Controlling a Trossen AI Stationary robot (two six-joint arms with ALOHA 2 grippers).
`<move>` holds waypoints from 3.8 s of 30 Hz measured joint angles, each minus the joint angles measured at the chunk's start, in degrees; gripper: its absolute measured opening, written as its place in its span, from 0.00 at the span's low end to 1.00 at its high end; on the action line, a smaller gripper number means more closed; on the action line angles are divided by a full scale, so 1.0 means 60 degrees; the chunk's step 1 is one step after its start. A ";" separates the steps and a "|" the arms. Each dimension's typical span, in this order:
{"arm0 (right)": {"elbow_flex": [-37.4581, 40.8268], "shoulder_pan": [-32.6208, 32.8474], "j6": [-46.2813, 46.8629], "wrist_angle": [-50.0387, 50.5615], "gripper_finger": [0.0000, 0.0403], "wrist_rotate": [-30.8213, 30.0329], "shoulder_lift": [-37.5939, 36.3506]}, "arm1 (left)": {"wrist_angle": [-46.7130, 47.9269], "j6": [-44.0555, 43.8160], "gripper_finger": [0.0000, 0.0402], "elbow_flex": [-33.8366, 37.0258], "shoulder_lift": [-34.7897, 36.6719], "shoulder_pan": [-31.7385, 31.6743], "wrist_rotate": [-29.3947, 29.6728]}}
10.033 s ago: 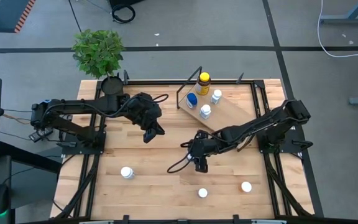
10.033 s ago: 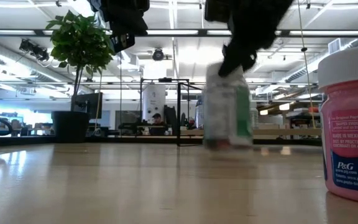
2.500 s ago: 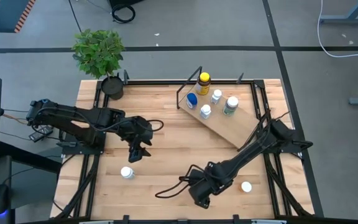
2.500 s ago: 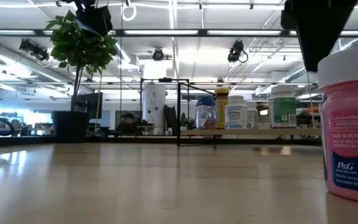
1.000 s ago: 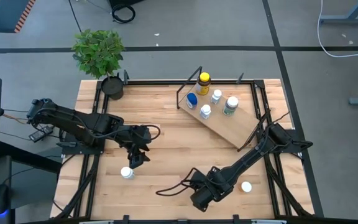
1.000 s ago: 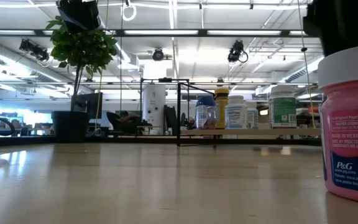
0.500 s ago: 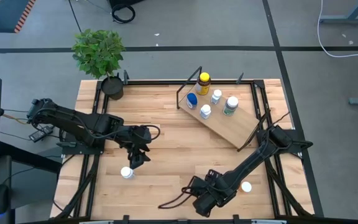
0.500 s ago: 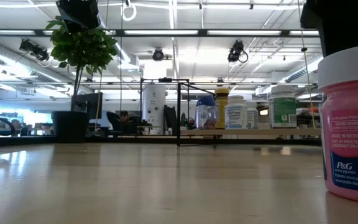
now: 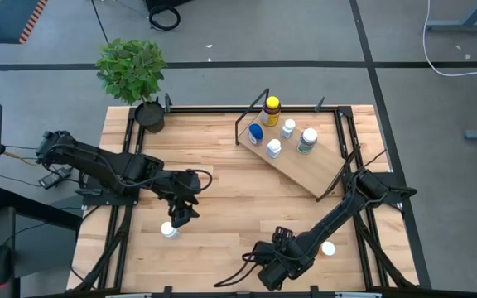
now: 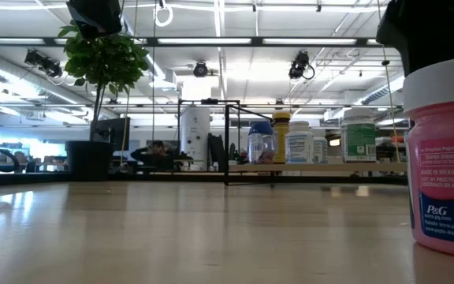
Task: Pick and place medicine bottles onto shelf by color
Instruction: Put the pink medicine bottle on the shelf
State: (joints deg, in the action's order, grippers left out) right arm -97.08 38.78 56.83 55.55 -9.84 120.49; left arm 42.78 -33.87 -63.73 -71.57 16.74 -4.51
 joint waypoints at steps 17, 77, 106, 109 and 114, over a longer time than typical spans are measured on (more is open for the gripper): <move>-0.0004 -0.0002 0.0336 0.0041 0.68 -0.0041 0.0000 | -0.0006 0.0007 0.57 -0.0003 0.0000 0.0003 0.0004; 0.4088 -0.6618 0.3114 0.2924 0.47 -0.0605 -0.6307 | -0.0055 0.4273 0.57 0.0001 0.0000 -0.3123 0.0299; 0.4994 -0.8790 0.1158 0.1572 0.48 -0.0161 -0.6575 | -0.0892 0.3767 0.58 0.0001 -0.0011 -0.4818 0.0321; 0.4994 -0.8664 0.1426 0.1558 0.48 -0.0161 -0.6573 | -0.0892 0.3960 0.58 -0.0002 -0.0011 -0.4827 0.0321; 0.4994 -0.8365 0.1997 0.1509 0.48 -0.0173 -0.6572 | -0.0892 0.4047 0.58 0.0001 -0.0015 -0.4824 0.0317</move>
State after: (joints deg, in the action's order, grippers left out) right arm -67.11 -11.41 68.81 64.60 -10.88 81.06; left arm 37.43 -9.59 -63.72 -71.66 -12.21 -2.61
